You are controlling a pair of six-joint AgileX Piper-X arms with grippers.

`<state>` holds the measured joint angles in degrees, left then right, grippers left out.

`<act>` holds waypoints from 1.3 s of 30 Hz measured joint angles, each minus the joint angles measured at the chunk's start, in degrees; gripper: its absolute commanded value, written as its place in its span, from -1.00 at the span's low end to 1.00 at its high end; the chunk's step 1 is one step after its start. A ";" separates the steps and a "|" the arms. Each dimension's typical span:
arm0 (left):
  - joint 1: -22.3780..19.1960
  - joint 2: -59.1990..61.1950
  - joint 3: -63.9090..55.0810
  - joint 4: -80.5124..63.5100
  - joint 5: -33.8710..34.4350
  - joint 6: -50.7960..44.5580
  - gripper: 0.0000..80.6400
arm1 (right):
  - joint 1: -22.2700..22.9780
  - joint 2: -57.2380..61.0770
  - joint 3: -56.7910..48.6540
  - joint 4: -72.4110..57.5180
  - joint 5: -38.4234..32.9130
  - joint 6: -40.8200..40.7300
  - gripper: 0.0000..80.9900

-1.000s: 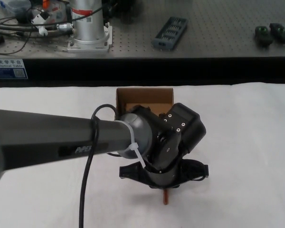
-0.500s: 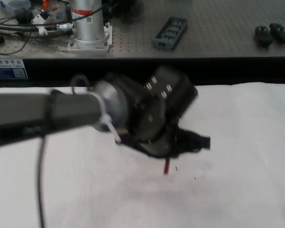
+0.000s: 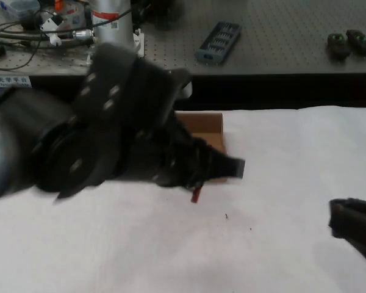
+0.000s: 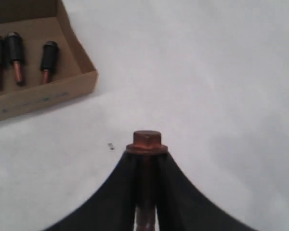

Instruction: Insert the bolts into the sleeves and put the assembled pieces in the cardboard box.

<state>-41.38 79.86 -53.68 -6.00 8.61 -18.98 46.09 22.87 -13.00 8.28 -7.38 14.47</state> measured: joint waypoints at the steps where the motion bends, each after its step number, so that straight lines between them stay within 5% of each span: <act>1: 0.00 -3.30 4.01 -3.99 3.77 0.00 -0.99 | 0.00 1.05 1.12 -1.31 -1.70 0.00 -0.91; 13: 0.00 -15.02 13.51 -15.91 19.98 0.40 -0.99 | 0.35 16.53 5.09 -25.84 -15.90 0.00 -0.91; 23: 0.00 -18.13 13.51 -25.75 28.71 1.02 -0.99 | 10.22 34.50 5.09 -52.07 -17.74 0.00 -0.91; 39: 0.00 -18.13 22.56 -47.13 31.90 -1.64 -0.98 | 13.33 36.80 5.09 -55.46 -15.88 0.00 -0.91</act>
<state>-41.38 61.73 -31.12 -53.13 40.52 -20.62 59.42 59.67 -7.91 -47.18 -23.26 14.47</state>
